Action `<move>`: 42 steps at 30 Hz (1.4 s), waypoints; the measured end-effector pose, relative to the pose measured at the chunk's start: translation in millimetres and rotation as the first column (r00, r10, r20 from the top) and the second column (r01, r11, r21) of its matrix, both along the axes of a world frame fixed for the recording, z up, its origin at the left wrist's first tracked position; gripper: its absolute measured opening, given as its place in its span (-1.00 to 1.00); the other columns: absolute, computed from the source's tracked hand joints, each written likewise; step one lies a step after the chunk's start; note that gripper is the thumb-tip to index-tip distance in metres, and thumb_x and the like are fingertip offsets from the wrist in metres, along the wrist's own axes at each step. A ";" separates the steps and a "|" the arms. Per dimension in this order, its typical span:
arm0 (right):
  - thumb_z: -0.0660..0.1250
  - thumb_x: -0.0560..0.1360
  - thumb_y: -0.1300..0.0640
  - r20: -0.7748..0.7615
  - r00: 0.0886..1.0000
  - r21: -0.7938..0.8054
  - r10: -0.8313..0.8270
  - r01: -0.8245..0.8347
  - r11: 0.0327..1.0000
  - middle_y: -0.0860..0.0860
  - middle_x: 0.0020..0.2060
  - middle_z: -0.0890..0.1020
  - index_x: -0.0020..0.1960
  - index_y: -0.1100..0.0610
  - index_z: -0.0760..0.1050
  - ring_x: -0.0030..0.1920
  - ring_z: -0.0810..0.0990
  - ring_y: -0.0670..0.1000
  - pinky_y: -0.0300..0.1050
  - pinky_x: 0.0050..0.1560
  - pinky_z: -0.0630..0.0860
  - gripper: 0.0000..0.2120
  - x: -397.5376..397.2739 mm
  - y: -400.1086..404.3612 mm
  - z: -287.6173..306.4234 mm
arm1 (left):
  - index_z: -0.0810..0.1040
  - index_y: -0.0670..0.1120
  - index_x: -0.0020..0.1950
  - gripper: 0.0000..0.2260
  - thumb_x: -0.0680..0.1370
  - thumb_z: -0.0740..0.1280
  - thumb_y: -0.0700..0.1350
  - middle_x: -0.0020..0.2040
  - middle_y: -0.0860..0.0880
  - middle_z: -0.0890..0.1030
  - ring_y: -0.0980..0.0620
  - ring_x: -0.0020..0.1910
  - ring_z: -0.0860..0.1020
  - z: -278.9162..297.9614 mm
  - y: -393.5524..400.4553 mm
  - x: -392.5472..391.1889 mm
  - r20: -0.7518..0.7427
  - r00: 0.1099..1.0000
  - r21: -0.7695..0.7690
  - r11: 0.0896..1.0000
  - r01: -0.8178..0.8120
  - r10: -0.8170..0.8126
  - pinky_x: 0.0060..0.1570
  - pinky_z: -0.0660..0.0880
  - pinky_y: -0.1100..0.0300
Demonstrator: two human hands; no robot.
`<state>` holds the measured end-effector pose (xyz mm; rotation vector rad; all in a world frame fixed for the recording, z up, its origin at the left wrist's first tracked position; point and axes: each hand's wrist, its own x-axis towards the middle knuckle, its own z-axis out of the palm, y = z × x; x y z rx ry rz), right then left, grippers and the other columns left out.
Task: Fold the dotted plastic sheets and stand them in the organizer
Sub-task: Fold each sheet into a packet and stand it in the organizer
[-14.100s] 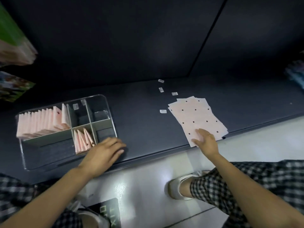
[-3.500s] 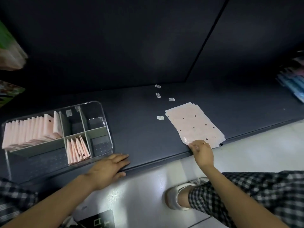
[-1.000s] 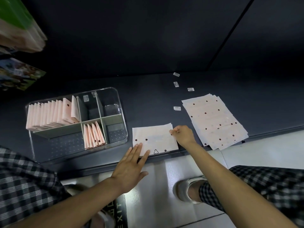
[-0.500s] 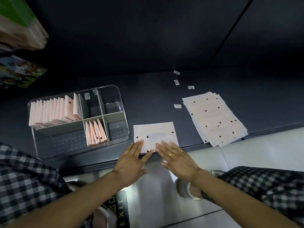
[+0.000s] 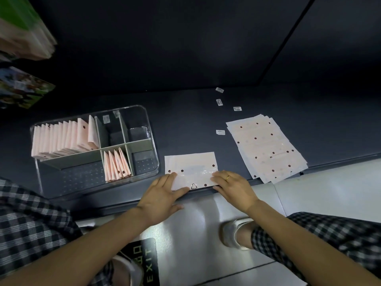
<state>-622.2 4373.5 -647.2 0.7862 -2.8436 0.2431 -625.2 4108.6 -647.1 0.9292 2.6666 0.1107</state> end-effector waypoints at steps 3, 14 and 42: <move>0.61 0.17 0.24 -0.035 0.996 0.051 0.077 -0.075 0.996 0.04 -0.11 0.70 -0.19 0.15 0.66 -0.17 0.69 0.05 -0.10 -0.21 0.64 -0.76 -5.2 4.1 2.6 | 0.19 0.20 0.46 -0.53 0.57 0.10 0.26 0.52 -0.15 0.09 -0.09 0.48 0.08 0.8 1.4 -3.2 -0.004 1.000 0.013 1.000 -0.023 0.023 0.44 0.00 0.08; 0.13 0.61 0.10 0.547 0.813 -0.262 -0.201 0.394 0.881 -0.12 -0.29 0.53 -0.02 0.13 0.38 -0.30 0.47 -0.10 -0.12 -0.26 0.33 -0.89 -39.0 -2.8 17.0 | 0.19 -0.04 0.48 -0.45 0.56 0.29 0.04 0.37 -0.06 0.31 -0.07 0.31 0.36 9.0 16.1 -19.5 0.108 0.947 0.357 0.877 -0.322 0.303 0.31 0.25 0.13; 0.17 0.58 0.11 0.327 0.737 0.023 -0.591 0.619 0.785 0.14 0.04 0.58 0.12 0.18 0.44 0.05 0.50 0.19 -0.01 -0.04 0.39 -0.81 -78.1 -40.6 13.8 | -0.44 0.15 0.42 -0.33 0.52 -0.13 0.37 0.48 -0.26 -0.38 -0.17 0.46 -0.41 -23.6 16.1 -26.9 -0.015 0.998 -0.056 0.996 -0.063 0.062 0.47 -0.32 0.00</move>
